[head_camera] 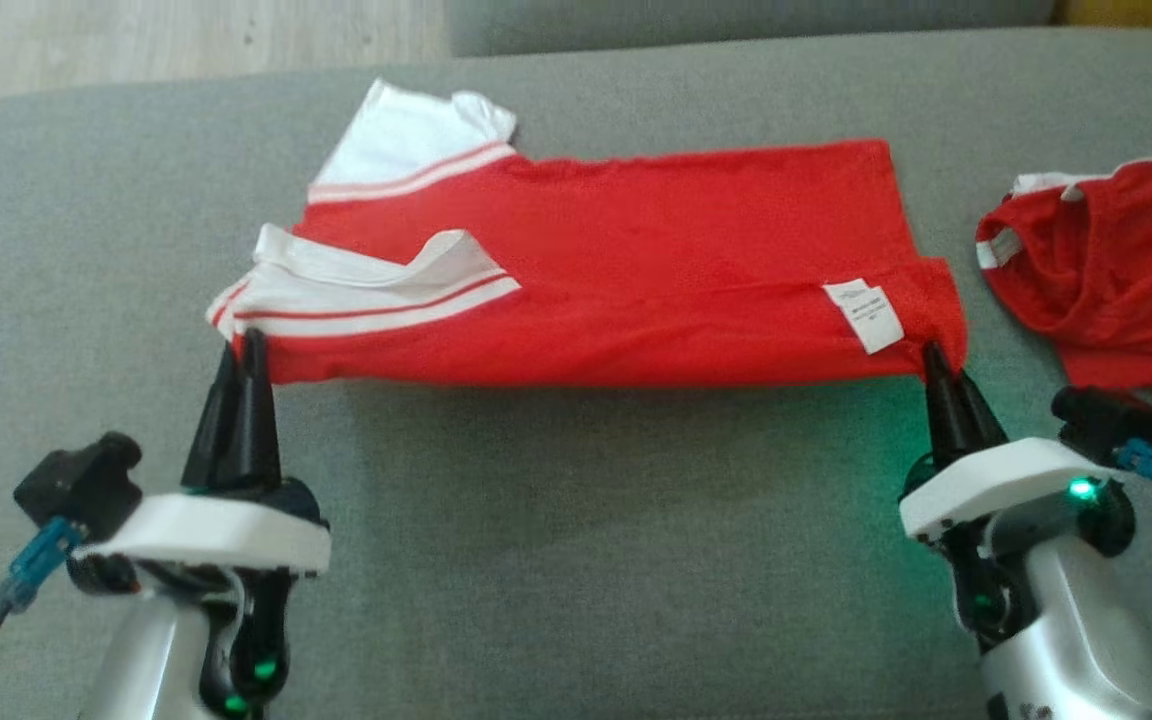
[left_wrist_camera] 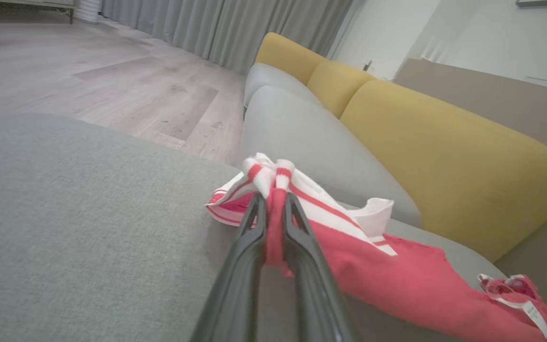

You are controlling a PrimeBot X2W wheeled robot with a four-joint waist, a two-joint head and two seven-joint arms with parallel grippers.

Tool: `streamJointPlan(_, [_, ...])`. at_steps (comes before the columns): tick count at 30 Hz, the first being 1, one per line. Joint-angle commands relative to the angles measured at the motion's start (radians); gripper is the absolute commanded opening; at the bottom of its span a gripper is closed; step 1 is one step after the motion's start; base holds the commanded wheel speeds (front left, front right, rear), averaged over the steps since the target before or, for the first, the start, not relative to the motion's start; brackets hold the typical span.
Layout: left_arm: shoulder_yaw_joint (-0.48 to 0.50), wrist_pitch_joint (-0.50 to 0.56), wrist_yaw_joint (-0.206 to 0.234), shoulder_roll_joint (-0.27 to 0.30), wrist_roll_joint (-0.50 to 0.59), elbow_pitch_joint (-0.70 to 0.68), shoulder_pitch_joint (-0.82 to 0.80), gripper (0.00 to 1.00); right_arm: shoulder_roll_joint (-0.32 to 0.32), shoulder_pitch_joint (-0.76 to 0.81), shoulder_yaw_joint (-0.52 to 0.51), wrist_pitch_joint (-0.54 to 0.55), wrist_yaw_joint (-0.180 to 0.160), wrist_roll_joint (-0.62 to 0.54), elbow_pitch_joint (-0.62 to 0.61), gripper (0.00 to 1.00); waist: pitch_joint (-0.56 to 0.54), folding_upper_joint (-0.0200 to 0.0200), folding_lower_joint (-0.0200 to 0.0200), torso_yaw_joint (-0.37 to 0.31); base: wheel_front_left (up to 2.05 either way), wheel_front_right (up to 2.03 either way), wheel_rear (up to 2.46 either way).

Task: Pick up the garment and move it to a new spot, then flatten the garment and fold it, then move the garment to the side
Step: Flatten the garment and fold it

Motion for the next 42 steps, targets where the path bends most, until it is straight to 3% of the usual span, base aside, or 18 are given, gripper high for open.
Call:
streamJointPlan(1, [0.024, 0.031, 0.014, 0.036, 0.005, -0.070, 0.026, 0.00, -0.004, 0.013, 0.007, 0.035, 0.004, -0.005, -0.057, 0.00, -0.020, 0.0000, 0.0000, 0.007, 0.00, 0.00, 0.00])
streamJointPlan(8, [-0.023, 0.142, 0.057, 0.058, 0.010, -0.157, 0.190, 0.00, -0.004, 0.164, -0.016, 0.168, 0.004, -0.049, -0.164, 0.00, -0.029, 0.0000, 0.0000, 0.008, 0.00, 0.00, 0.00])
streamJointPlan(21, [-0.024, 0.135, 0.073, 0.038, -0.021, -0.087, 0.263, 0.00, -0.004, 0.251, -0.045, 0.186, 0.004, -0.049, -0.231, 0.00, -0.027, 0.0000, 0.0000, -0.001, 0.00, 0.00, 0.00])
streamJointPlan(22, [-0.024, 0.133, 0.072, 0.038, -0.022, -0.079, 0.262, 0.00, -0.004, 0.253, -0.048, 0.184, 0.004, -0.051, -0.233, 0.10, -0.028, 0.0000, 0.0000, -0.002, 0.00, 0.00, 0.00])
streamJointPlan(23, [-0.023, 0.129, 0.072, 0.039, -0.021, -0.071, 0.260, 0.15, -0.004, 0.254, -0.052, 0.181, 0.004, -0.054, -0.234, 0.38, -0.028, 0.0000, 0.0000, -0.003, 0.00, 0.00, 0.00])
streamJointPlan(24, [-0.023, 0.124, 0.071, 0.039, -0.019, -0.063, 0.259, 0.45, -0.004, 0.256, -0.053, 0.179, 0.004, -0.056, -0.235, 0.74, -0.029, 0.0000, 0.0000, -0.005, 0.00, 0.00, 0.00])
streamJointPlan(25, [-0.022, 0.119, 0.070, 0.040, -0.019, -0.056, 0.257, 0.99, -0.004, 0.259, -0.056, 0.177, 0.004, -0.056, -0.237, 1.00, -0.029, 0.0000, 0.0000, -0.007, 0.00, 0.00, 0.00])
streamJointPlan(33, [-0.022, 0.091, 0.057, 0.087, 0.031, -0.067, 0.183, 1.00, -0.004, 0.273, -0.108, 0.151, 0.004, -0.079, -0.281, 1.00, -0.008, 0.0000, 0.0000, -0.025, 0.00, 0.00, 0.00])
streamJointPlan(42, [-0.004, 0.235, 0.014, 0.250, 0.111, -0.152, -0.206, 1.00, -0.004, 0.163, -0.104, 0.150, 0.004, -0.137, -0.437, 1.00, 0.090, 0.0000, 0.0000, -0.064, 0.00, 0.00, 0.00])
